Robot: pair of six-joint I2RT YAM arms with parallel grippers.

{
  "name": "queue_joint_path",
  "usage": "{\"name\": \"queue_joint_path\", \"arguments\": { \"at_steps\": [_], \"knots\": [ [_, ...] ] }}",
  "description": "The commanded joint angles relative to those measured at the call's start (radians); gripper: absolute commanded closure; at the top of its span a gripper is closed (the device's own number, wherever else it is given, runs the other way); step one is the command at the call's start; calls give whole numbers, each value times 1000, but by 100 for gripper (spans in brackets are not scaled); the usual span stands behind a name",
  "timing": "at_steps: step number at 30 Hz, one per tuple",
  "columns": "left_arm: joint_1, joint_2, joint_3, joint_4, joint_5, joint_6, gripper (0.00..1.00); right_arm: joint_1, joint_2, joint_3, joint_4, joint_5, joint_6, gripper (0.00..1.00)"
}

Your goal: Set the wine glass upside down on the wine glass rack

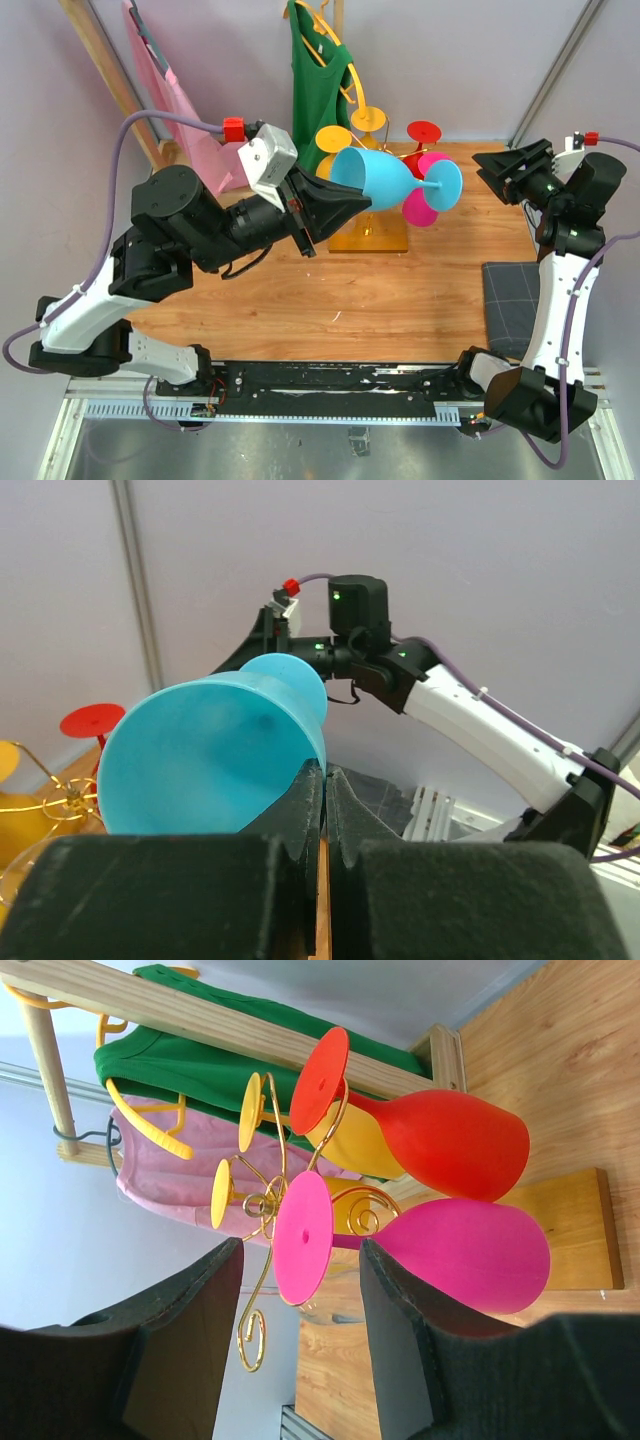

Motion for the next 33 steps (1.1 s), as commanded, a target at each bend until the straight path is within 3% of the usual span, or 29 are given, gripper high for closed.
{"name": "queue_joint_path", "arguments": {
  "at_steps": [1,16,19,27,33],
  "knots": [
    [76,2,-4,16,78,-26,100,-16,-17,-18,42,-17,11,48],
    [494,21,-6,79,418,-114,100,-16,-9,-9,56,-19,6,48],
    [616,12,-34,124,538,-189,100,-13,-7,7,56,-21,-7,48],
    [956,-31,-196,416,889,-462,100,3,-8,44,58,-24,-33,47],
    [1117,-48,-408,901,1082,-858,100,9,-20,75,60,-20,-50,47]
  ]
}}
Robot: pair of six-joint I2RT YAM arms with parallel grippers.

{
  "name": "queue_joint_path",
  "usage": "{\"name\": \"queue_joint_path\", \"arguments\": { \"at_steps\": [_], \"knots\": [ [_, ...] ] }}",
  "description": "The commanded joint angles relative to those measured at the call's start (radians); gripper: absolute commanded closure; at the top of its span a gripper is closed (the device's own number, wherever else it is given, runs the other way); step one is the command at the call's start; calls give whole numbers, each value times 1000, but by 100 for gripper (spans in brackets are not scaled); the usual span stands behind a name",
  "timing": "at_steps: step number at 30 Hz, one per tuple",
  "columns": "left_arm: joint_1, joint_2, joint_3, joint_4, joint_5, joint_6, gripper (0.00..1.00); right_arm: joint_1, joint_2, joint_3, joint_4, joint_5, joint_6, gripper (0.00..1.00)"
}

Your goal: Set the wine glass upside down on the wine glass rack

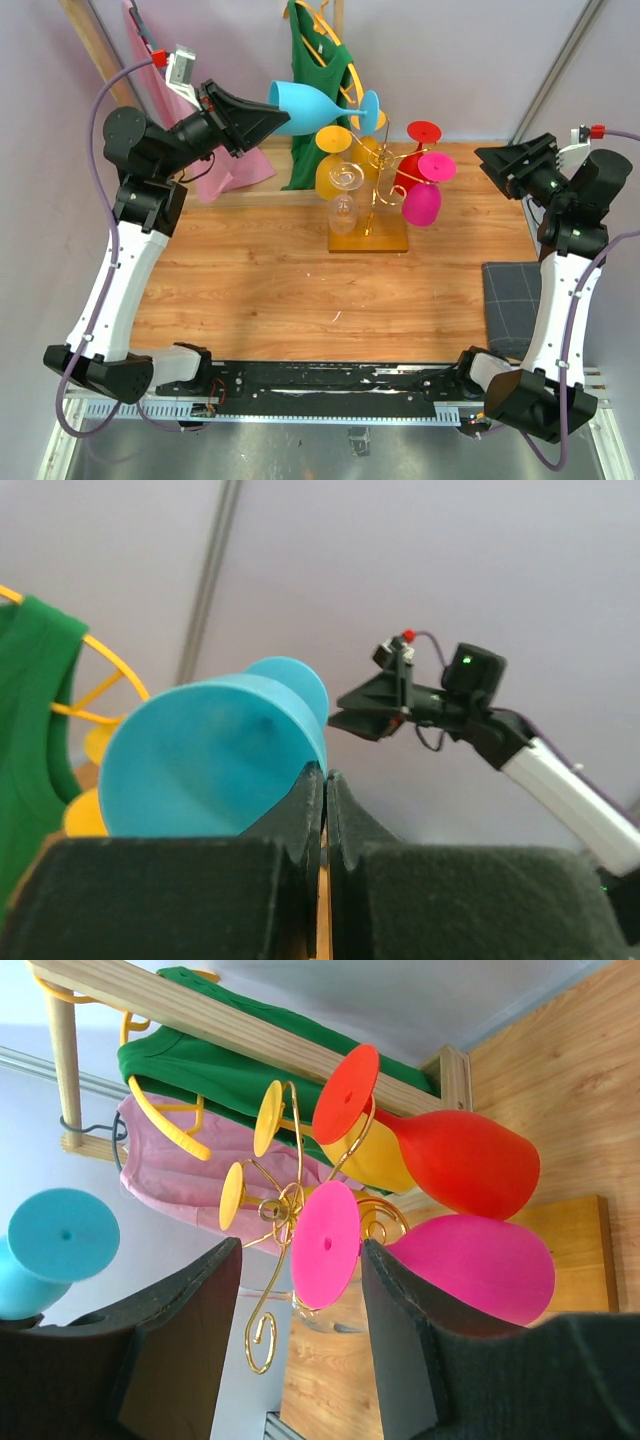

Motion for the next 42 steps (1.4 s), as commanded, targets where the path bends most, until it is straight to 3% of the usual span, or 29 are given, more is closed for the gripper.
{"name": "queue_joint_path", "arguments": {
  "at_steps": [1,7,11,14,20,25,32,42],
  "knots": [
    [89,-22,-119,500,214,-386,100,9,-21,54,35,-16,-34,47],
    [151,72,-191,1024,286,-846,100,33,-47,34,197,-23,44,45],
    [185,177,-185,1445,262,-1184,100,80,-48,76,247,-24,44,45],
    [199,234,-183,1585,231,-1315,100,162,-40,118,273,-22,28,45],
    [215,289,-174,1751,162,-1480,100,327,12,156,452,-55,78,45],
    [219,294,-185,1754,137,-1488,100,420,85,182,687,-120,211,45],
    [219,290,-180,1760,81,-1528,100,576,208,200,1117,-151,451,45],
    [218,262,-217,1758,-26,-1564,100,651,386,281,1634,-35,848,49]
  ]
}}
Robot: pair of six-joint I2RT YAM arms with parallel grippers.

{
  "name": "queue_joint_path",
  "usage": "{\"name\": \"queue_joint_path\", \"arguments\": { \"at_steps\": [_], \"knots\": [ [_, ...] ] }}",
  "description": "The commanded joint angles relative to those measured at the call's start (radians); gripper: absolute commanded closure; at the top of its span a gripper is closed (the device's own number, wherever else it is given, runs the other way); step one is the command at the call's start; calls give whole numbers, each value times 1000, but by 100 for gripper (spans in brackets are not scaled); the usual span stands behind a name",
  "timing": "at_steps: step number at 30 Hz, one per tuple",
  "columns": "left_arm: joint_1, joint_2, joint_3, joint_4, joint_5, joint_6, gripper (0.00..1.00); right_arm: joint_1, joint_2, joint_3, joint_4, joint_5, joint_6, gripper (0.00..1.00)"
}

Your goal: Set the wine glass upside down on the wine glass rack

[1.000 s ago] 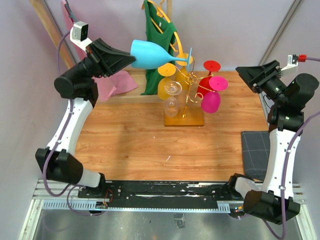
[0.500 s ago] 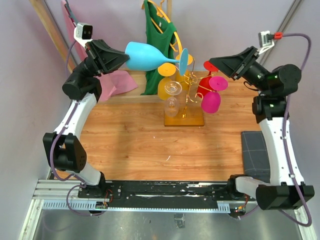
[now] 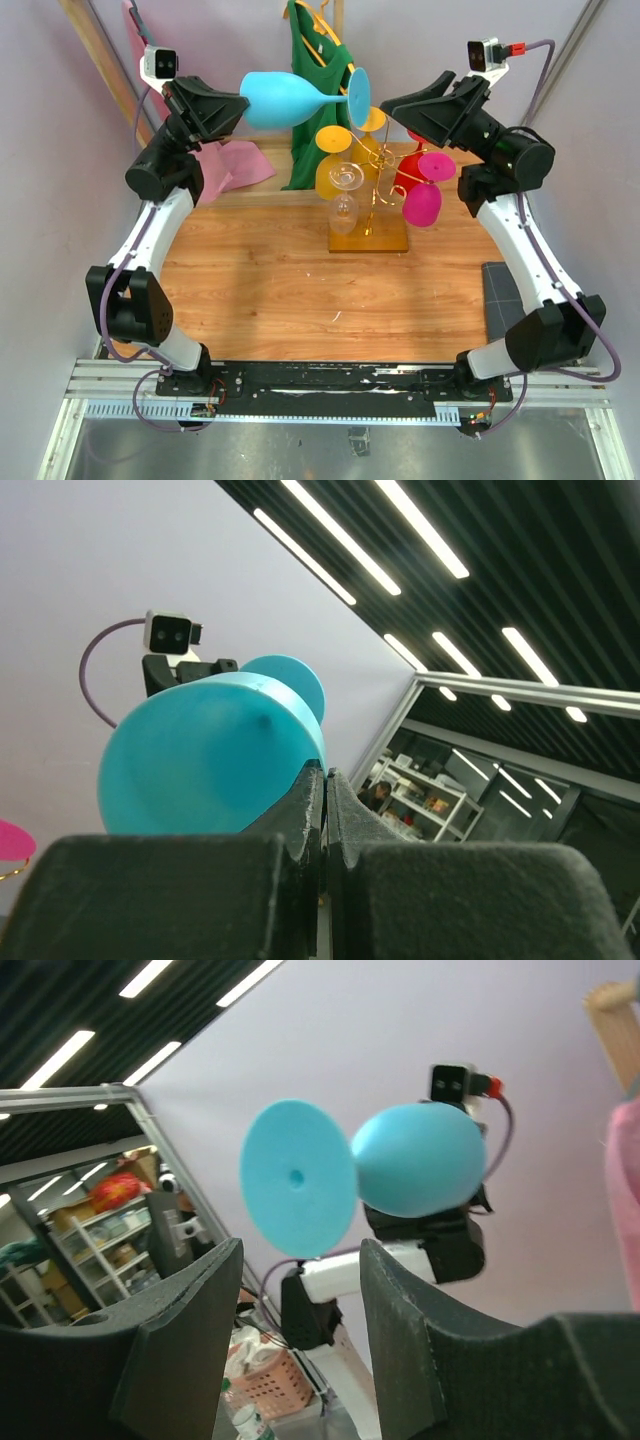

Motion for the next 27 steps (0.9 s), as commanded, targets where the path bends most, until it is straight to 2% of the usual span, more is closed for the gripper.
{"name": "queue_joint_path", "arguments": {
  "at_steps": [1,8,18,23,27],
  "knots": [
    [4,-42,-13,273,-78,-87,100,43,61,68,349,78,235,49],
    [1,-74,-49,274,-116,-102,100,125,145,137,367,103,257,47],
    [-1,-104,-61,272,-105,-99,100,170,188,204,317,104,225,47],
    [-1,-111,-76,274,-100,-99,100,212,222,277,270,100,205,52],
    [-2,-111,-79,274,-98,-101,100,239,245,308,253,100,201,59]
  ]
}}
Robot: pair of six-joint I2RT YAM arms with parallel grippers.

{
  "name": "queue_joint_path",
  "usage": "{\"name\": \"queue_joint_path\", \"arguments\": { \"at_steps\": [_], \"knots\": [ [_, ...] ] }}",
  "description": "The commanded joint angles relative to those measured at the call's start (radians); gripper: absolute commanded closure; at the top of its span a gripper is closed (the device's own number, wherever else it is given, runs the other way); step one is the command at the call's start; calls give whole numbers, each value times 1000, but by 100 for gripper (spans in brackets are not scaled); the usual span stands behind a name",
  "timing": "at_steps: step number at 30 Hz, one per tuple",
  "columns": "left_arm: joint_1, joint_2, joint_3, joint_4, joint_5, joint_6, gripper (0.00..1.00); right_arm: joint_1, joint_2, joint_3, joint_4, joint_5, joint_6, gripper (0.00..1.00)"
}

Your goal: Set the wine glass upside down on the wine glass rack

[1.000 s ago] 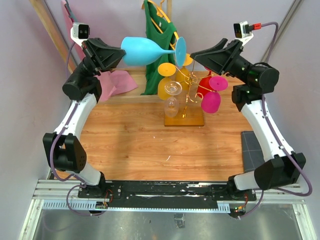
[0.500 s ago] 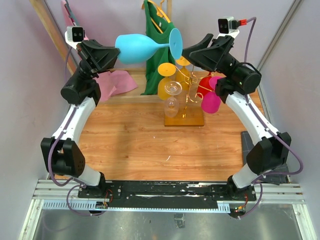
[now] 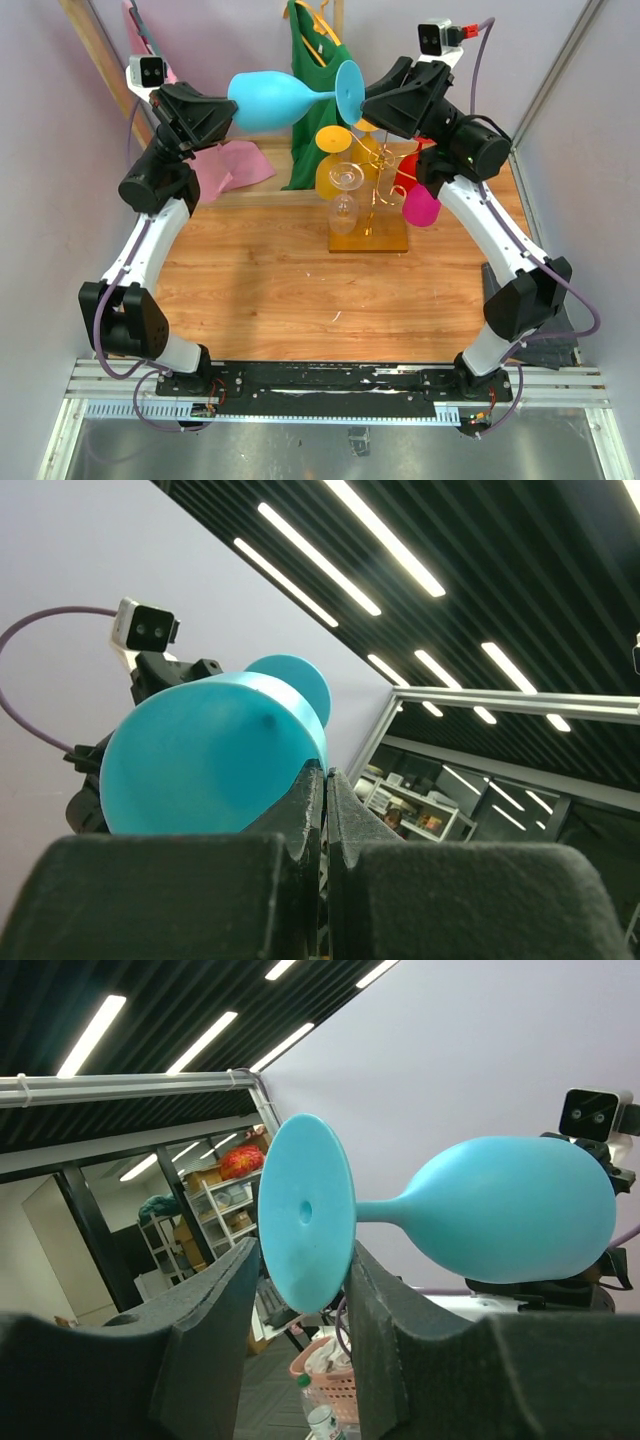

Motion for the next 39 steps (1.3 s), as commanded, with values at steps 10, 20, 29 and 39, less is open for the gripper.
{"name": "queue_joint_path", "arguments": {
  "at_steps": [10,20,29,39],
  "knots": [
    [-10,-21,-11,273,-5,-98,98,47,8,25,-13,18,-28,99],
    [-10,-26,23,272,55,-71,41,47,-14,38,-27,12,-41,99],
    [-8,-28,11,259,141,-26,38,20,-91,70,-175,-40,-174,99],
    [-7,-82,-75,159,228,96,39,-51,-361,85,-996,-54,-840,99]
  ]
}}
